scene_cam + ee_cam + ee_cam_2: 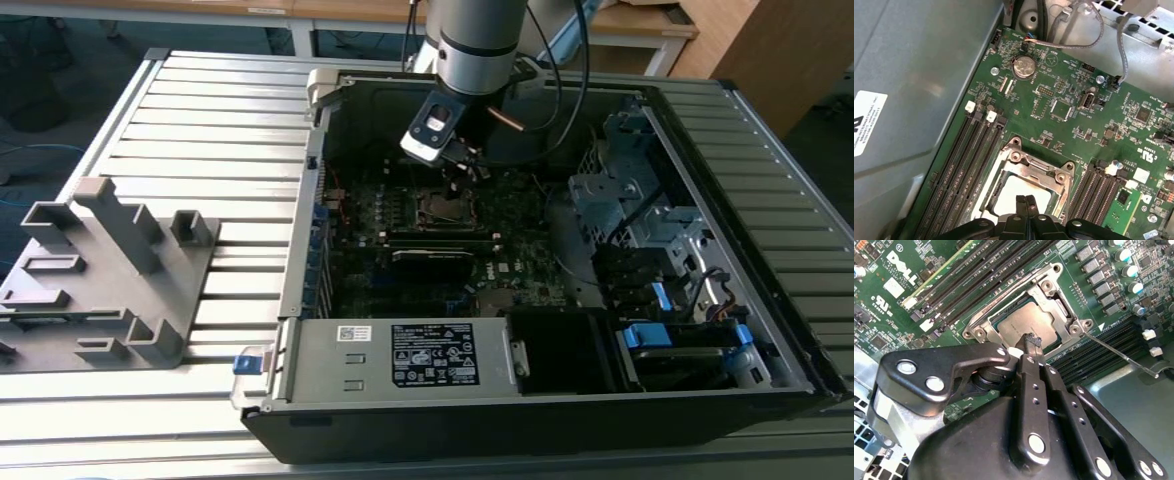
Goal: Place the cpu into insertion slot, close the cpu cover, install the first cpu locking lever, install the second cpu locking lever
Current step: 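Close the cpu cover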
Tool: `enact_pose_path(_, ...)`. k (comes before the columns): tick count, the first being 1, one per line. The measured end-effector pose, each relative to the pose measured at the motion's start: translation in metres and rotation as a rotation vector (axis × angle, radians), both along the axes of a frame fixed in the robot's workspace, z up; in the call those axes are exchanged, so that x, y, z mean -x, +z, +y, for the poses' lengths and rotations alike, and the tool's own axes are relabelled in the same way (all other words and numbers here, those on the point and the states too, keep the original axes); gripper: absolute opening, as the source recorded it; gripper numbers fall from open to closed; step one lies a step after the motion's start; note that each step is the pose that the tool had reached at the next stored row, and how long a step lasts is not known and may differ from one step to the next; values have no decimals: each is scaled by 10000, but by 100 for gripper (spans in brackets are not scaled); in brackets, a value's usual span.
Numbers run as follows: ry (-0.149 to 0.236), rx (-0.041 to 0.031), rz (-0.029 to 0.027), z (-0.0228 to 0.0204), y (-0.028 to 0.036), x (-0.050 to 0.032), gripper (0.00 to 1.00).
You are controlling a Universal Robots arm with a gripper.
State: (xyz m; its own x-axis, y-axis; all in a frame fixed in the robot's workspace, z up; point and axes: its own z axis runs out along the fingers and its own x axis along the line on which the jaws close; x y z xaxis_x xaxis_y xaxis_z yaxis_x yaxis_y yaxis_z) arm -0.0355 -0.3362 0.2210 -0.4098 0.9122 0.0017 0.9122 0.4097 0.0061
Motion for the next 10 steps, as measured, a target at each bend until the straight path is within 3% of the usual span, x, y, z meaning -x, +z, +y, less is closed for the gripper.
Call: enact_pose_path(10,169,0,0,0,0,0,11)
